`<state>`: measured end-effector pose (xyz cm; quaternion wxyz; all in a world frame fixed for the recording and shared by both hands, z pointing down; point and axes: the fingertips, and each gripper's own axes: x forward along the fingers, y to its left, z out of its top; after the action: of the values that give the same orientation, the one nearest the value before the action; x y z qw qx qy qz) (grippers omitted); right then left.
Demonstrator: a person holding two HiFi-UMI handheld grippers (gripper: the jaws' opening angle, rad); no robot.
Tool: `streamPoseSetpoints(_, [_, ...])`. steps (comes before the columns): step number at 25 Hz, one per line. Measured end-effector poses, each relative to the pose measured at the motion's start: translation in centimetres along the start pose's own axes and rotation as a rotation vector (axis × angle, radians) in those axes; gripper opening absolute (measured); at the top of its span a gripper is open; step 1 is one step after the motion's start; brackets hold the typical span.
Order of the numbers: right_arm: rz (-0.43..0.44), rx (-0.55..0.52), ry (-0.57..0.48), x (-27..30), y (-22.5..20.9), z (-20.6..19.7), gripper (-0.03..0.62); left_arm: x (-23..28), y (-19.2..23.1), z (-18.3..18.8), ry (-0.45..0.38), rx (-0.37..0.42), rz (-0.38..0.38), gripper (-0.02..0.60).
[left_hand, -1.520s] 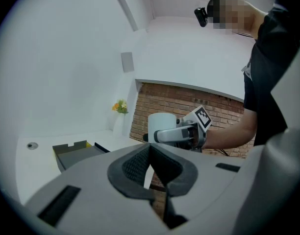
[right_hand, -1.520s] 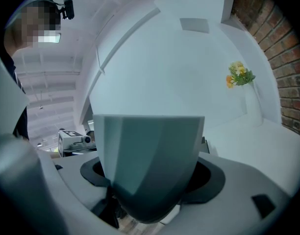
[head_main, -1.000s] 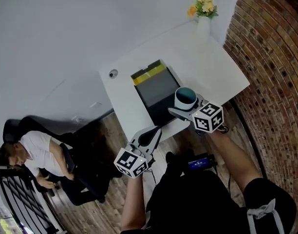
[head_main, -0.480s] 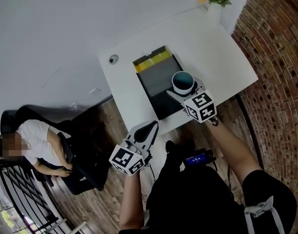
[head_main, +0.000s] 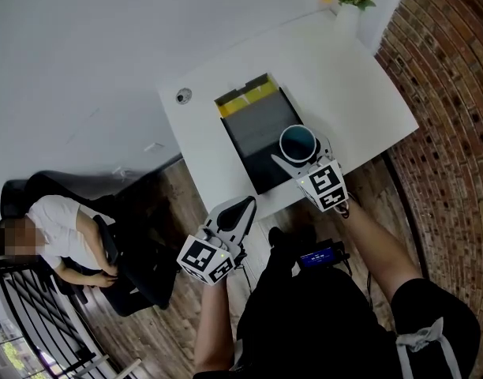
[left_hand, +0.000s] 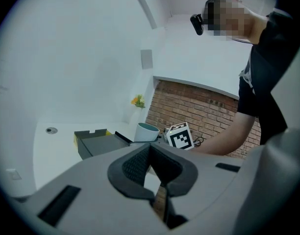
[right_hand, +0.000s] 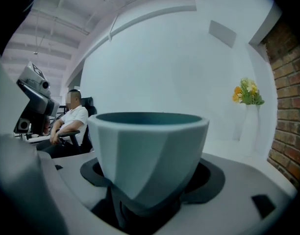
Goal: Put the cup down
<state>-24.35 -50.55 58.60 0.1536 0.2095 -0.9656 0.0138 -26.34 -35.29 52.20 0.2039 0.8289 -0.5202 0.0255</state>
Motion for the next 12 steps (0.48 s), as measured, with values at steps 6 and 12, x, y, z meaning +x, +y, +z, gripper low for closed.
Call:
streamPoseSetpoints(6, [-0.001, -0.011, 0.002, -0.18, 0.03, -0.23, 0.391, 0.59, -0.54, -0.16, 0.002, -0.001, -0.012, 0.008])
streamPoseSetpoints(12, [0.013, -0.025, -0.017, -0.32, 0.25, -0.07, 0.391, 0.14, -0.56, 0.17, 0.001, 0.009, 0.001, 0.008])
